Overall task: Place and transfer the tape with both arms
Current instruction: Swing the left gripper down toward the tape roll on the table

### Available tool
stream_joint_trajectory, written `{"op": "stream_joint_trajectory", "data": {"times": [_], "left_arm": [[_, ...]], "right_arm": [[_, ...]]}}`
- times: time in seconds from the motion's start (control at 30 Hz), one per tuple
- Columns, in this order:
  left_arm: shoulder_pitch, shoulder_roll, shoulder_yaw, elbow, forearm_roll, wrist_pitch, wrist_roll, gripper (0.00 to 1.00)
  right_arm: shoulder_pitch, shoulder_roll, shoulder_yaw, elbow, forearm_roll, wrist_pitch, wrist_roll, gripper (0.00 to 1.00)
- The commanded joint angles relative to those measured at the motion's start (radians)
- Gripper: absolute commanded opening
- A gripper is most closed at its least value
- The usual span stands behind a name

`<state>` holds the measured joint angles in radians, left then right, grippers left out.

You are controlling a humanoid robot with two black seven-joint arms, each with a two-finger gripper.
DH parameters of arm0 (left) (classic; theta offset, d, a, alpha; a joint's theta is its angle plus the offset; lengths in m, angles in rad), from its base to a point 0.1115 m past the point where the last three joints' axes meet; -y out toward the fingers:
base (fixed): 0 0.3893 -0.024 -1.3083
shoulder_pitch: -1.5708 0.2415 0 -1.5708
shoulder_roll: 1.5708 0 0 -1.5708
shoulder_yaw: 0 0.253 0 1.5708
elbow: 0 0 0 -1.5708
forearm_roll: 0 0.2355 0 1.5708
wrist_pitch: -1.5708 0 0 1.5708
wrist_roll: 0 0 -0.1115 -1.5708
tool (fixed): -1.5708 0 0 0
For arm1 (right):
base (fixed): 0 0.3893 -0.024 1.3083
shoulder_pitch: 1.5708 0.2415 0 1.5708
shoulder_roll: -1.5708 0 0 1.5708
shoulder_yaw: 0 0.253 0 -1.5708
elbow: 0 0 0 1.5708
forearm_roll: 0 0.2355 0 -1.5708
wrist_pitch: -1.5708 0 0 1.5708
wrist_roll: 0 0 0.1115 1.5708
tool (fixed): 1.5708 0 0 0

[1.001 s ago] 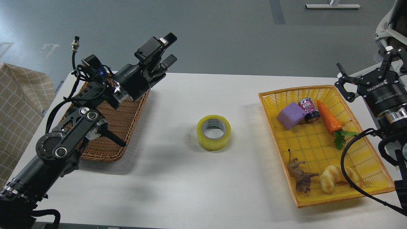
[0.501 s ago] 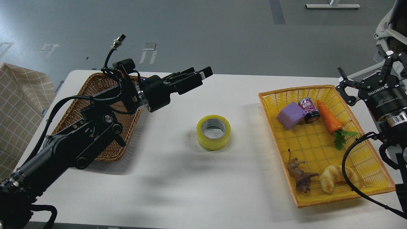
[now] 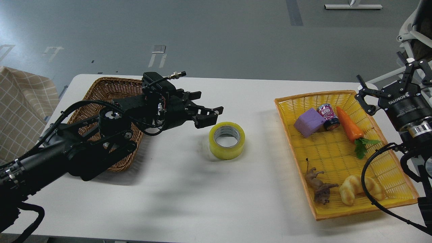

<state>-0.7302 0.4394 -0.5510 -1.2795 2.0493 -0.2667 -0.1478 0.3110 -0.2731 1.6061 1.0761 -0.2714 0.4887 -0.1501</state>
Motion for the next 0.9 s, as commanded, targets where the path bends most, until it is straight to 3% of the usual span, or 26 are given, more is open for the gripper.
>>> {"op": "stream_joint_trajectory", "data": {"times": [0.0, 0.07, 0.13, 0.4, 0.47, 0.53, 0.6, 0.87], "left_arm": [[-0.009, -0.008, 0.011, 0.000, -0.003, -0.052, 0.043, 0.98], [-0.011, -0.025, 0.010, 0.000, -0.006, -0.101, 0.111, 0.98], [-0.012, -0.050, 0.011, 0.000, -0.006, -0.114, 0.143, 0.98], [-0.041, -0.082, 0.005, -0.001, -0.020, -0.175, 0.224, 0.98], [-0.044, -0.094, 0.005, -0.001, -0.043, -0.192, 0.269, 0.98], [-0.054, -0.122, 0.008, -0.001, -0.081, -0.215, 0.359, 0.98], [-0.057, -0.146, 0.010, -0.001, -0.106, -0.222, 0.411, 0.98], [-0.049, -0.185, 0.014, 0.011, -0.112, -0.222, 0.433, 0.98]], "right_arm": [[-0.001, 0.000, 0.000, -0.002, 0.000, 0.000, 0.000, 1.00], [-0.001, 0.002, 0.000, -0.004, 0.000, 0.000, 0.000, 1.00], [-0.001, 0.002, 0.000, -0.004, 0.000, 0.000, 0.000, 1.00], [-0.013, 0.002, 0.000, -0.004, 0.000, 0.000, 0.001, 1.00], [-0.013, 0.002, 0.000, -0.005, -0.002, 0.000, 0.001, 1.00], [-0.013, 0.002, 0.000, -0.005, -0.002, 0.000, 0.001, 1.00], [-0.013, 0.002, 0.000, -0.005, -0.002, 0.000, 0.001, 1.00], [-0.018, 0.002, 0.000, -0.007, -0.002, 0.000, 0.001, 1.00]]}}
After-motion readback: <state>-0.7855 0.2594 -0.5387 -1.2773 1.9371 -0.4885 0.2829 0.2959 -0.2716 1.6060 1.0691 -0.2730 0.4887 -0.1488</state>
